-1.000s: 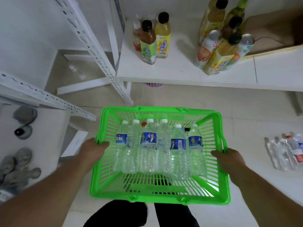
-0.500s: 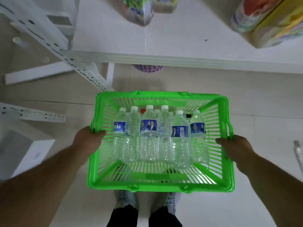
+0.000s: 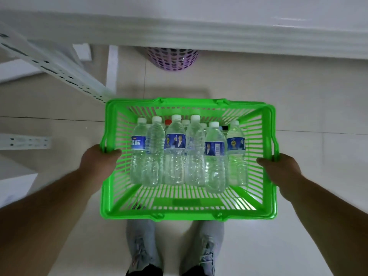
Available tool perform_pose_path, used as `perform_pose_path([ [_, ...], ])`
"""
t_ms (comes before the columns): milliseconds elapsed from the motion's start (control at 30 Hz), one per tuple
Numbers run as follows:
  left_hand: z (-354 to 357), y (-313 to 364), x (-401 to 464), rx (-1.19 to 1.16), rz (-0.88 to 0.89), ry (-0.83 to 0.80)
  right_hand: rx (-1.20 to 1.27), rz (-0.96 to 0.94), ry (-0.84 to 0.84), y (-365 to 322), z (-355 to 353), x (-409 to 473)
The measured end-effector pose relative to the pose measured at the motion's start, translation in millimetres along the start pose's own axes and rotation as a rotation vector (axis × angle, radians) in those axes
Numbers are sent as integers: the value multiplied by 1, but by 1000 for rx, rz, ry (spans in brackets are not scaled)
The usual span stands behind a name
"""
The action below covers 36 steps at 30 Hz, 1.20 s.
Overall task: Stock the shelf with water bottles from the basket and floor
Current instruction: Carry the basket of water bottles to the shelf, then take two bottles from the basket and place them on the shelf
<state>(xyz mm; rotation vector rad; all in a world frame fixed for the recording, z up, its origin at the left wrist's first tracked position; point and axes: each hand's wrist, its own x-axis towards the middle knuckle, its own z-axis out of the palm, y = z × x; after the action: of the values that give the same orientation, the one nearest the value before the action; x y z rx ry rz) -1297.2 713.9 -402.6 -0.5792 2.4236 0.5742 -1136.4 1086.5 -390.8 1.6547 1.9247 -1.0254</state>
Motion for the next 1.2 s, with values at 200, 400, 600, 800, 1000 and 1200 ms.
perform_pose_path([
  [200,-10,5,4,21,-44,-65,-139,-6,8,-7,-8,-9],
  [400,-9,4,-17,141,268,268,-181,-275,241,-31,18,-56],
  [600,21,4,-26,206,536,326,-161,-378,-49,-73,91,-78],
  [800,55,15,-18,-38,261,-12,-142,-271,-301,-116,148,-57],
  [1000,81,7,2,35,38,-291,-320,-295,-299,-143,174,-37],
  [1200,93,-4,15,180,81,-284,-454,-313,-250,-155,194,-31],
])
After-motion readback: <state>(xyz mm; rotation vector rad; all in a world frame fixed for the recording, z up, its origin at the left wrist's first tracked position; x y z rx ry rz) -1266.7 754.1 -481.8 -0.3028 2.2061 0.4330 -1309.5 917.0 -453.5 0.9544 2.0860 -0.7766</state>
